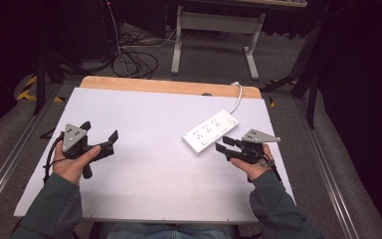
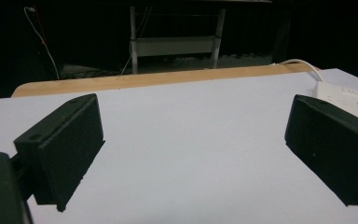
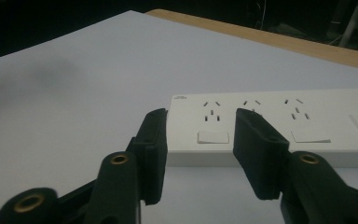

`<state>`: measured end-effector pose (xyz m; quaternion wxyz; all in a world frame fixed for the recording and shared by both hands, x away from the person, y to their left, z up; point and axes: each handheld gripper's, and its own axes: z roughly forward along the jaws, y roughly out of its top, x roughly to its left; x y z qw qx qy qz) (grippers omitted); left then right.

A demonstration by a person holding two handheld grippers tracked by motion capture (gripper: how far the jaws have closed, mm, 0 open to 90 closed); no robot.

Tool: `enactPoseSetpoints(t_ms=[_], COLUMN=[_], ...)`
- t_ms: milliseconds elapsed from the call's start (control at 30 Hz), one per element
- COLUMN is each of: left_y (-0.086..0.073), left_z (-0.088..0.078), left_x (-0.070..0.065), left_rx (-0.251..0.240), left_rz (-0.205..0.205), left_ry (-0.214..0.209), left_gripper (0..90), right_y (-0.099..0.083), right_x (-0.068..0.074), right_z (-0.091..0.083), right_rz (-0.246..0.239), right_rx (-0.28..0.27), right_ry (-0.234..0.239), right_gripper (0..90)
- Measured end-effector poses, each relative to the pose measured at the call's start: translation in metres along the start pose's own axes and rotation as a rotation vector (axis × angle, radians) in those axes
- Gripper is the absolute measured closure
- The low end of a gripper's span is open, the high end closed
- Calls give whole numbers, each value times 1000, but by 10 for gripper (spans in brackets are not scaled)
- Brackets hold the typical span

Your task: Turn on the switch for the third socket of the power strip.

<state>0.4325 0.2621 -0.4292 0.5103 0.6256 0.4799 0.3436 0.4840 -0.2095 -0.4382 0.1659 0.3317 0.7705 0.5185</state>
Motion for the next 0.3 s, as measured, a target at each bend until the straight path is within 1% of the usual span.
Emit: enactPoseSetpoints(t_ms=[67, 167, 200, 233, 267, 300], left_y=[0, 0, 0, 0, 0, 0], left_z=[0, 0, 1, 1, 1, 1], left_x=[0, 0, 0, 0, 0, 0], left_rx=[0, -1, 0, 0, 0, -1], left_rz=[2, -2, -1, -2, -2, -2], left_ry=[0, 0, 0, -1, -1, -2], left_gripper=[49, 50, 49, 49, 49, 49], right_y=[0, 0, 1, 1, 1, 0], right_x=[0, 1, 1, 1, 1, 1], right_z=[1, 1, 1, 1, 2, 3], right_rz=[7, 13, 8, 14, 24, 28], right_rx=[-4, -14, -21, -27, -25, -23], right_ry=[4, 7, 5, 9, 14, 13], right_gripper=[472, 409, 370, 311, 230, 194])
